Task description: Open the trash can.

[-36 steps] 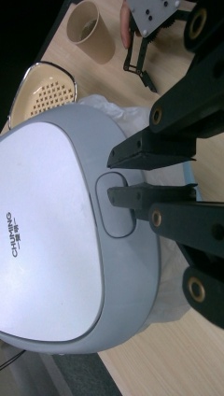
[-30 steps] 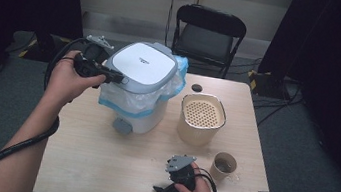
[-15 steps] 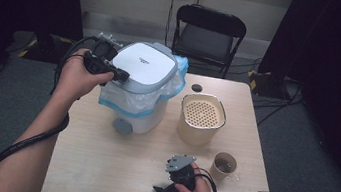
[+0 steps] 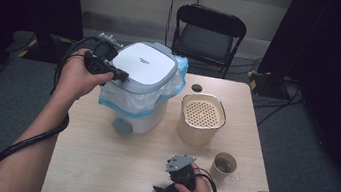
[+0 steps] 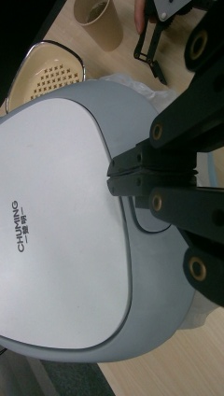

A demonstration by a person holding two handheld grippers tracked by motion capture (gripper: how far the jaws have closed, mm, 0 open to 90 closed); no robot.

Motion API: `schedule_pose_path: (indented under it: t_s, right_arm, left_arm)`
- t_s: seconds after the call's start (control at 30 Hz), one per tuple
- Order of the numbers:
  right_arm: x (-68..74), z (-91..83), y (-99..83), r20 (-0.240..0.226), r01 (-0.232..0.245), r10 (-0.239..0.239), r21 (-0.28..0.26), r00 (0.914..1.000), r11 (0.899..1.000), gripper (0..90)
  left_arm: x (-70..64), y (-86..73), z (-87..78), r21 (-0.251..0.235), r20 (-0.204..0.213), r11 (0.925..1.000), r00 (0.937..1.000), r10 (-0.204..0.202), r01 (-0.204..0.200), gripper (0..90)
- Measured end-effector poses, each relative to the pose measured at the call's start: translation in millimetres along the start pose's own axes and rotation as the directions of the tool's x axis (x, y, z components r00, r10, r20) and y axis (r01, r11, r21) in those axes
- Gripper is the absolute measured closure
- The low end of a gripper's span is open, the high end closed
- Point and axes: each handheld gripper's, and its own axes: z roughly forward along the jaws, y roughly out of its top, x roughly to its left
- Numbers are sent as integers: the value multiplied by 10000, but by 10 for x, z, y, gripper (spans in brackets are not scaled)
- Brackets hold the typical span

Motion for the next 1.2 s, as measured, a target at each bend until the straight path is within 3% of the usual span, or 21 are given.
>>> schedule_pose_path:
  t_s: [0.33, 0.5, 0.63, 0.67, 0.73, 0.77, 0.8, 1.1, 1.2]
  right_arm:
    - [0, -3, -4, -38, 26, -26, -5, 10000, 10000, 0]
    - [2, -4, -5, -6, 15, -15, -3, 10000, 10000, 0]
    - [2, -4, -4, -16, 9, -9, 1, 10000, 10000, 0]
    - [1, -3, -4, -20, 23, -23, -9, 10000, 10000, 0]
    - [2, -4, -4, -11, 3, -3, 3, 10000, 10000, 0]
    - [1, -3, -4, -19, 19, -19, -7, 10000, 10000, 0]
    - [1, -4, -3, -10, 25, -25, 1, 10000, 10000, 0]
    - [-1, -2, -3, -14, 40, -40, -20, 10000, 10000, 0]
    - [-2, -2, -4, -22, 34, -34, -29, 10000, 10000, 0]
  left_arm:
    - [0, -3, -1, 19, 25, 10000, 10000, -13, 13, 897]
    - [-2, -27, -33, -62, 52, 10000, 10000, -59, 59, 820]
    - [-25, -75, -85, -253, 380, 9996, 9992, -143, 152, 712]
    - [-36, -109, -103, -348, 451, 9993, 9989, -98, 113, 628]
    - [-44, -129, -112, -389, 404, 9992, 9992, 17, -2, 544]
    - [-53, -148, -120, -396, 329, 9991, 9994, 133, -120, 544]
    - [-72, -193, -134, -372, 376, 9992, 9992, 152, -138, 472]
    - [-152, -402, -125, -607, 560, 9961, 9961, 676, -642, 278]
    - [-188, -525, -85, -824, 1034, 9935, 9908, 873, -789, 225]
